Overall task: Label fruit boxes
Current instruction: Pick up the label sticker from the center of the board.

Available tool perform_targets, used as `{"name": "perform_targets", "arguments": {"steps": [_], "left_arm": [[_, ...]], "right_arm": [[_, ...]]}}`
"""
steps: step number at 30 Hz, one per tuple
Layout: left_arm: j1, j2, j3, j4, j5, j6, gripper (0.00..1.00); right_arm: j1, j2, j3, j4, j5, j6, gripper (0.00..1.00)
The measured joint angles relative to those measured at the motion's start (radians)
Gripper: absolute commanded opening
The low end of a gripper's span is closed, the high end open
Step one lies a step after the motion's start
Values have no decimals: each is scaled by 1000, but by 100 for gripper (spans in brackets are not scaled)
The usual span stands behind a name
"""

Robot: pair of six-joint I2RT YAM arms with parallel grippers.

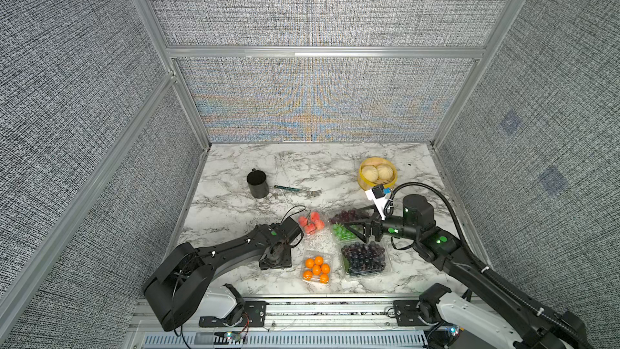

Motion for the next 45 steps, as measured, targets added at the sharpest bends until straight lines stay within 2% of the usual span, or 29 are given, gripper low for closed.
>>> {"name": "perform_targets", "arguments": {"steps": [4, 8, 16, 27, 33, 39, 45], "left_arm": [[-5, 0, 2, 18, -14, 0, 42], [-4, -21, -1, 38, -45, 5, 36], [-1, -106, -3, -6, -77, 30, 35], [-3, -426, 89, 0, -111, 141, 33], [-5, -571, 27, 198, -9, 269, 32], [-5, -630, 28, 354, 73, 347, 32], [-5, -638, 13, 459, 126, 382, 32]], "right_arm": [[4, 3, 0, -4, 5, 0, 99], [14, 18, 1, -10, 6, 0, 99], [42, 51, 13, -15, 7, 0, 99], [99, 199, 45, 47, -46, 55, 97], [196, 324, 110, 216, -112, 167, 91], [205, 469, 226, 363, -132, 270, 87], [217, 585, 293, 491, -209, 338, 74]]}}
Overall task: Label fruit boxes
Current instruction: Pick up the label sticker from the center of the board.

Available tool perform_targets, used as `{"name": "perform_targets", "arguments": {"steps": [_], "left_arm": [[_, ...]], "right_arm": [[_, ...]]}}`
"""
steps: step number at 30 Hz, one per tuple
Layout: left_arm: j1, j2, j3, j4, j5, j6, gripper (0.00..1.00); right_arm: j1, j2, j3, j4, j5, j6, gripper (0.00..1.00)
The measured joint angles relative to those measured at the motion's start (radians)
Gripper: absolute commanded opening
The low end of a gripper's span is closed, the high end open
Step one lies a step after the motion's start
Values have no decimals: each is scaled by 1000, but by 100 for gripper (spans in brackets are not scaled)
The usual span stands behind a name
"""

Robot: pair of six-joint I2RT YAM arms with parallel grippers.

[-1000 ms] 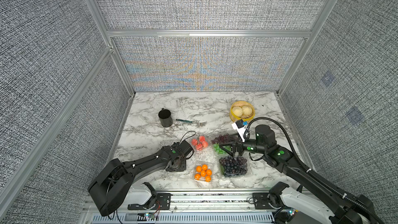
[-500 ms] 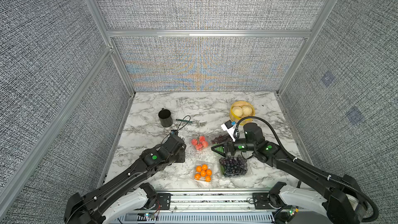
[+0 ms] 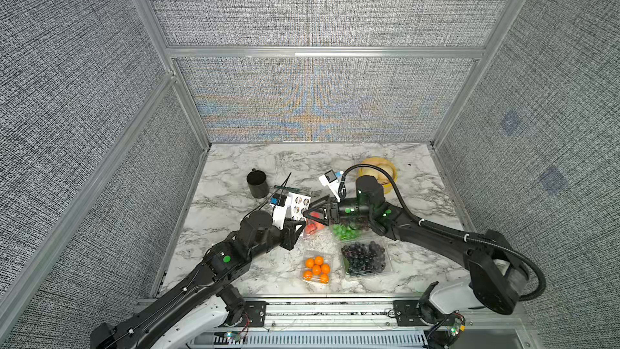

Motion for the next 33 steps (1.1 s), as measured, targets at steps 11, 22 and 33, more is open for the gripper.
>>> {"name": "perform_targets", "arguments": {"steps": [11, 22, 33], "left_arm": [[0, 4, -28, 64, 6, 22, 32], [1, -8, -26, 115, 31, 32, 95], [60, 148, 174, 339, 349, 229, 99]], "right_arm": [[8, 23, 29, 53, -34, -11, 4], [-99, -43, 24, 2, -82, -45, 0], [-315, -294, 65, -301, -285, -267, 0]]}}
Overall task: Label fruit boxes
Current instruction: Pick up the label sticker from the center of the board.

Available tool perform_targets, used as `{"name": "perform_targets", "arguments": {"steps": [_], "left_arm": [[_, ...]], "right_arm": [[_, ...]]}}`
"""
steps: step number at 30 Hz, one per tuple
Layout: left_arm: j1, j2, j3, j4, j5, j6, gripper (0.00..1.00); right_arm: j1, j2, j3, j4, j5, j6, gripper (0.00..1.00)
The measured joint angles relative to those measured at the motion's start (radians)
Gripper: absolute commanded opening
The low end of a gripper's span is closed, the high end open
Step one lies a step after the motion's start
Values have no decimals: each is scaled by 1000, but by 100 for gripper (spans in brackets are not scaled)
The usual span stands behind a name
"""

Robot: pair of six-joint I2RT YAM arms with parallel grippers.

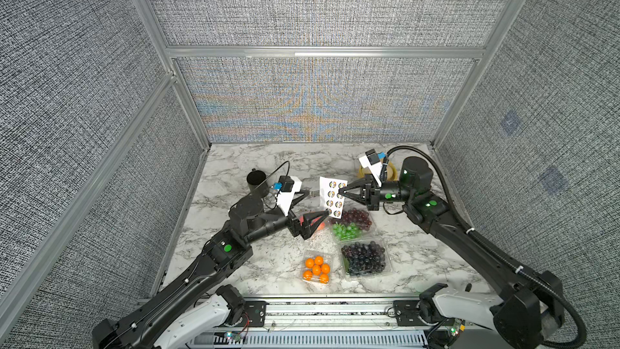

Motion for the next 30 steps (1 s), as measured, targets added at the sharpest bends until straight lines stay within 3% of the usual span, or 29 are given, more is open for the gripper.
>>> {"name": "perform_targets", "arguments": {"steps": [5, 13, 19, 21, 24, 27, 30], "left_arm": [[2, 83, 60, 84, 149, 47, 98], [66, 124, 35, 227, 321, 17, 76], [78, 183, 20, 367, 438, -75, 48], [79, 195, 18, 398, 462, -108, 33], [79, 198, 17, 430, 486, -117, 27], [79, 198, 11, 447, 488, -136, 15], [79, 198, 6, 446, 486, -136, 12]], "right_arm": [[-16, -43, -12, -13, -109, -37, 0], [-18, -97, -56, 11, -181, -48, 0], [-16, -78, -64, 67, -200, -20, 0], [-16, -65, -61, 79, -201, -11, 0], [-16, -55, -57, 92, -200, -2, 0], [-16, -54, -56, 100, -197, 4, 0], [-16, -54, -57, 100, -192, 5, 0]]}}
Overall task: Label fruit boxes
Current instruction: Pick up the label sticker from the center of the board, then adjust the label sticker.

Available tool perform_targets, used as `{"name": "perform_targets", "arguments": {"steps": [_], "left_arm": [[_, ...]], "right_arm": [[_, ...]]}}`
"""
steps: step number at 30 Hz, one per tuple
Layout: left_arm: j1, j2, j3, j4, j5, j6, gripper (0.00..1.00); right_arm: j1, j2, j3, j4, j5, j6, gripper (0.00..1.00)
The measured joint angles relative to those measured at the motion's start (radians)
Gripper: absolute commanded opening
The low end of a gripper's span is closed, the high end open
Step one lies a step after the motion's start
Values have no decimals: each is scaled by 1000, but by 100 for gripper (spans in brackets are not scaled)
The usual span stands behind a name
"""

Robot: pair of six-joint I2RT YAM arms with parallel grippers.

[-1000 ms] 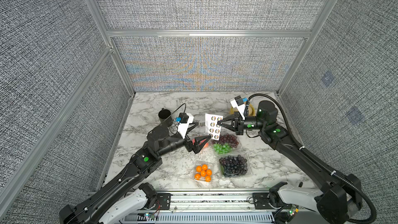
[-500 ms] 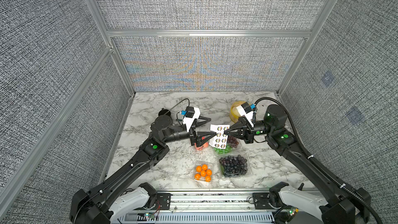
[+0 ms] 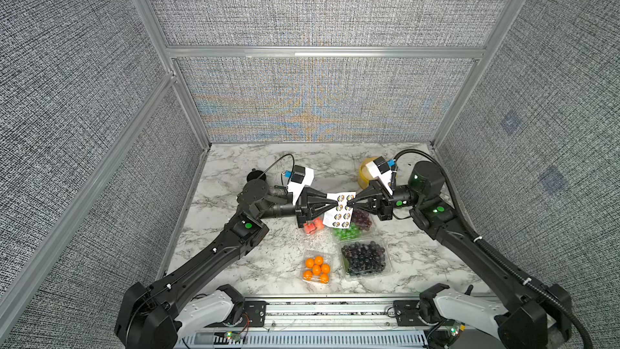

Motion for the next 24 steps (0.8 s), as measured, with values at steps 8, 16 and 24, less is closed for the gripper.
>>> {"name": "perform_targets", "arguments": {"steps": [8, 16, 24], "left_arm": [[0, -5, -2, -1, -8, -7, 0], [0, -18, -9, -8, -27, -13, 0], [0, -13, -15, -7, -29, -23, 0]], "right_arm": [[2, 3, -1, 0, 10, 3, 0], [8, -20, -26, 44, 19, 25, 13], [54, 21, -14, 181, 39, 106, 16]]}}
